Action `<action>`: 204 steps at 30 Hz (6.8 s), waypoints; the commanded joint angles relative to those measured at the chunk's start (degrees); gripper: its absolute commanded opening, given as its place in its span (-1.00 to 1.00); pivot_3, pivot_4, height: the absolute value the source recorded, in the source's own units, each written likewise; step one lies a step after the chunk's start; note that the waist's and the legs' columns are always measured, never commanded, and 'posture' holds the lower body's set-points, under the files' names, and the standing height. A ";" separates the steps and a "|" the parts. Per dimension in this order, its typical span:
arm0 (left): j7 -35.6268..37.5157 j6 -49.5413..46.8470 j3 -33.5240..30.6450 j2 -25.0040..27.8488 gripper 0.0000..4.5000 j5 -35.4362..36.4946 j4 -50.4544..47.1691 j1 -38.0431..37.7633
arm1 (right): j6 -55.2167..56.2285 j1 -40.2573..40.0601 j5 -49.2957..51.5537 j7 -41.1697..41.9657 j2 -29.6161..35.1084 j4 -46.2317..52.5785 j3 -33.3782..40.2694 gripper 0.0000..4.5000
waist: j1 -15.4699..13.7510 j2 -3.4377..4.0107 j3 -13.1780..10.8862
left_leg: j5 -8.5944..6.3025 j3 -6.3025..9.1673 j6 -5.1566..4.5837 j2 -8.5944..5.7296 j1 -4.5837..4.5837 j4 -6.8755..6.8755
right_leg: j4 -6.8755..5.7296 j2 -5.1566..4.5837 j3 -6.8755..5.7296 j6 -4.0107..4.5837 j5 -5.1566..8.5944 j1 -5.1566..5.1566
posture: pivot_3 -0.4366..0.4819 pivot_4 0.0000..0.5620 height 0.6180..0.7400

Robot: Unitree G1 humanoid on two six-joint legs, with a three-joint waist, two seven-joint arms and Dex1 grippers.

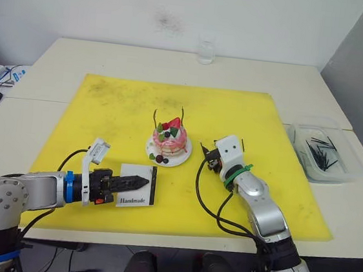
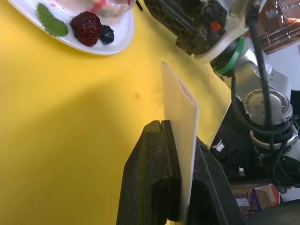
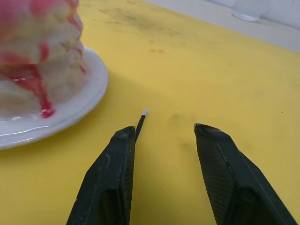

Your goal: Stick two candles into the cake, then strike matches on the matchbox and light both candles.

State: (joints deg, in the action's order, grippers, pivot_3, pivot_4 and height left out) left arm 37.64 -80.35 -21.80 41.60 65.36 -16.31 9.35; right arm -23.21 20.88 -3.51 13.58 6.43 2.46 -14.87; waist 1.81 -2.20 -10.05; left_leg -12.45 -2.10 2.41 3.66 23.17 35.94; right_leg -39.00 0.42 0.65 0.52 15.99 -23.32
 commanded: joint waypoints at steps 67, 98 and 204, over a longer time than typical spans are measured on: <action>-5.16 6.86 8.90 -3.89 -1.00 2.94 -5.17 8.14 | -13.37 -11.63 11.54 13.53 13.76 32.16 8.00 -0.99 | -0.19 -0.03 0.02 | 0.00 0.08 0.00 -0.04 0.08 0.04 | -0.03 0.10 -0.09 -0.05 -0.02 -0.05 | -0.05 -0.47 1.00; -10.74 9.94 14.46 -12.25 -1.00 0.29 -3.31 19.27 | -3.61 2.29 4.97 29.87 32.22 34.39 -3.33 -0.99 | -0.24 -0.07 0.00 | 0.01 0.10 0.01 -0.11 0.11 0.14 | 0.01 0.32 -0.10 -0.09 -0.04 0.01 | -0.05 -0.47 1.00; 8.71 22.42 9.84 6.50 -1.00 -13.47 -7.66 -6.51 | 4.39 28.03 -8.99 23.59 5.73 1.87 -10.47 -0.99 | -0.16 -0.12 -0.11 | 0.01 -0.08 0.02 0.08 -0.10 0.06 | -0.09 0.06 0.02 0.08 -0.01 0.04 | -0.05 -0.47 1.00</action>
State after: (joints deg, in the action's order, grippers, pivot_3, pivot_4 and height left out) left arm 46.60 -58.13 -11.56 48.12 51.40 -22.42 2.35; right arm -19.93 48.36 -12.31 38.08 12.46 2.99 -26.85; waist 1.65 -2.32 -10.16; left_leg -12.43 -2.18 2.42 3.74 23.07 36.00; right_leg -39.08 0.47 0.67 0.60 15.98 -23.28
